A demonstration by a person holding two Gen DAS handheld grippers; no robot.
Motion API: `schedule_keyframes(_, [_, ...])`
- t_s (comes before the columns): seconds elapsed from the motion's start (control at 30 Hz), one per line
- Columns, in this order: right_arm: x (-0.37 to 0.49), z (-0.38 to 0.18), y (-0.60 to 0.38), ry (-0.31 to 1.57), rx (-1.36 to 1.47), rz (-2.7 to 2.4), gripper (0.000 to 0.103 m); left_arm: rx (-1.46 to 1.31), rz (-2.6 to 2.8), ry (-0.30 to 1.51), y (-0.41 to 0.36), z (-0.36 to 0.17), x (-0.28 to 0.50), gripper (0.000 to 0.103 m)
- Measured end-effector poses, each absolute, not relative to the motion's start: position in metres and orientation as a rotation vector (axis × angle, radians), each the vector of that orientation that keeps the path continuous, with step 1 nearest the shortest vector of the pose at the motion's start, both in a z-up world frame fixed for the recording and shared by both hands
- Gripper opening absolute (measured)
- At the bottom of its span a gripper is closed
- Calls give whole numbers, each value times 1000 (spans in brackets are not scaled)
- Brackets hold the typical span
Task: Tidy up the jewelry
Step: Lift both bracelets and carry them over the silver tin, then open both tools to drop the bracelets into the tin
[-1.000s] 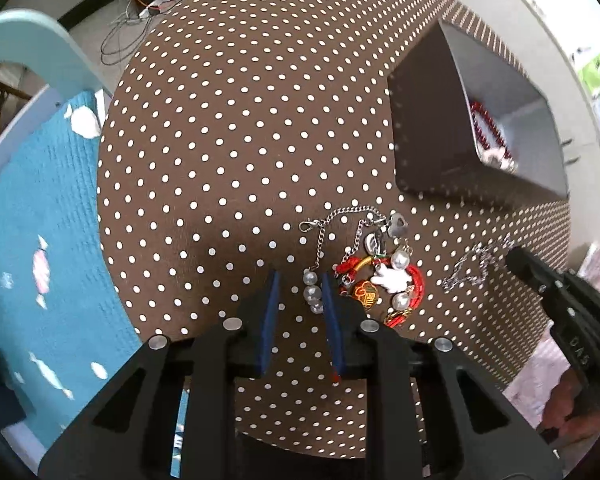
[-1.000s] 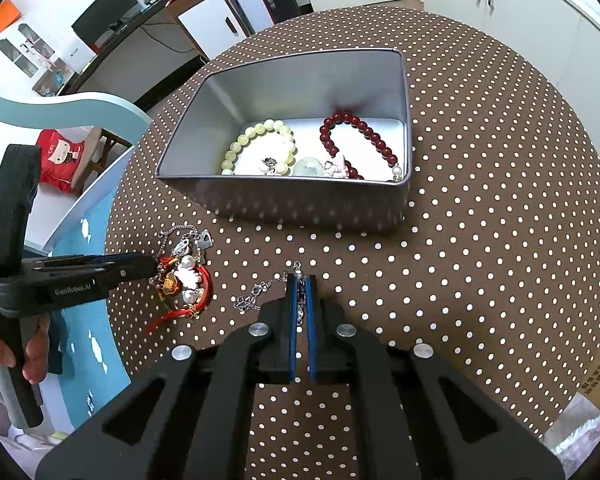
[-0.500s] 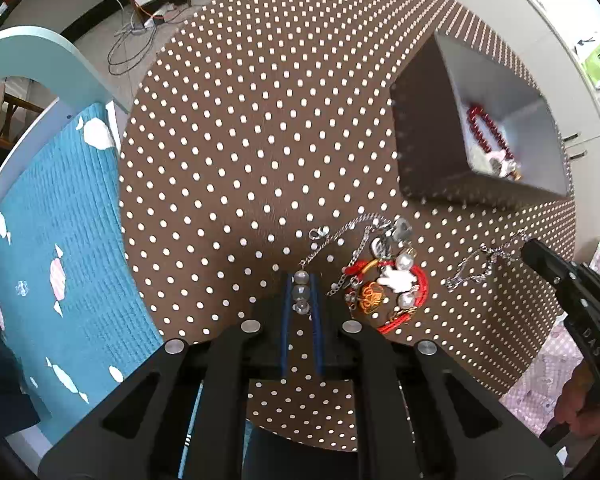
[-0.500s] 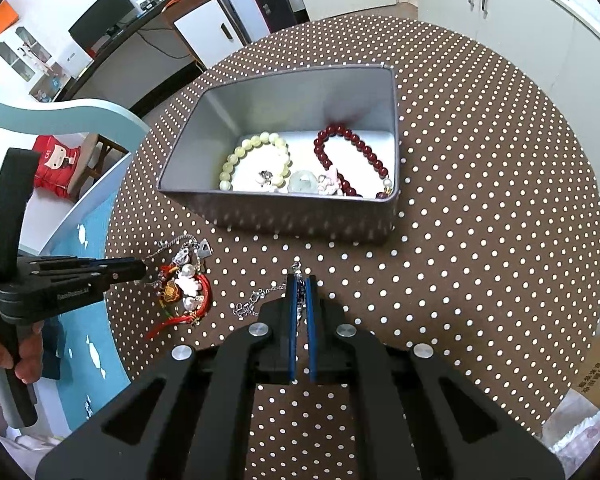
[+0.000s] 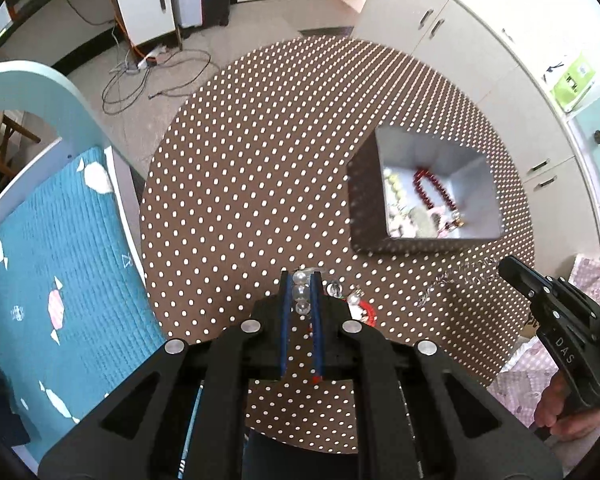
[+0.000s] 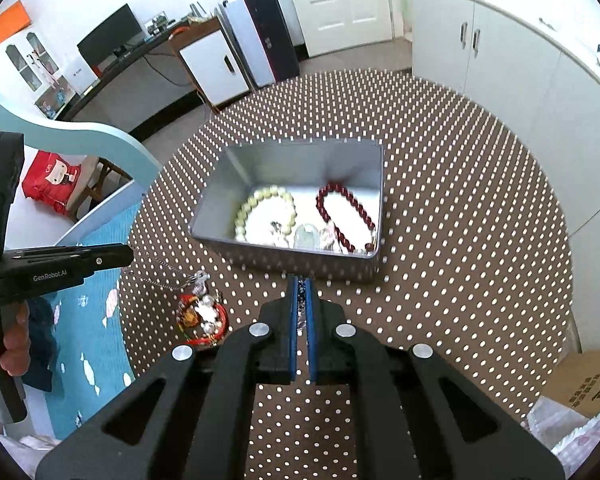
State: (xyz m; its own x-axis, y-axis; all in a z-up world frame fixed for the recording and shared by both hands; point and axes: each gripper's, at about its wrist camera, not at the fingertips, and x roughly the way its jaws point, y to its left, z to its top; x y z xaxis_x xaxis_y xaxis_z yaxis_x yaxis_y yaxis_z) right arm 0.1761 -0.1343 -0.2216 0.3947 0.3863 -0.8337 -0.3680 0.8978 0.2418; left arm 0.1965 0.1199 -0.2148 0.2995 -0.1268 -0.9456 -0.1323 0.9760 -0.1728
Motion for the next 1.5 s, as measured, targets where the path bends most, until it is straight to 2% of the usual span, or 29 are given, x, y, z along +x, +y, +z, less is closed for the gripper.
schedule_keyframes(0.6, [193, -131, -130, 820, 24, 518, 3, -269, -95, 1068, 96, -131, 223, 8])
schedule_keyframes(0.77, [206, -133, -126, 816, 8, 533, 3, -268, -156, 1040, 74, -117, 241, 8])
schedule_keyframes(0.9, [217, -150, -124, 860, 8, 537, 3, -255, -187, 1076, 55, -130, 257, 9])
schedule_keyframes(0.97, [223, -162, -125, 905, 17, 530, 5, -251, -182, 1112, 50, -143, 262, 9])
schedule_keyframes(1.0, [226, -167, -126, 933, 21, 517, 10, -247, -179, 1126, 48, -149, 264, 10])
schedule_keyframes(1.07, [226, -173, -131, 953, 31, 502, 18, -224, -167, 1168, 43, -163, 266, 17])
schedule_keyframes(1.13, [224, -175, -136, 956, 29, 485, 43, -220, -160, 1190, 43, -171, 265, 21])
schedule_keyframes(1.43, [216, -170, -145, 954, 54, 463, 45, -223, -131, 1210, 53, -180, 253, 21])
schedule_keyframes(1.5, [213, -170, -144, 957, 53, 470, 45, -226, -121, 1212, 56, -181, 248, 26])
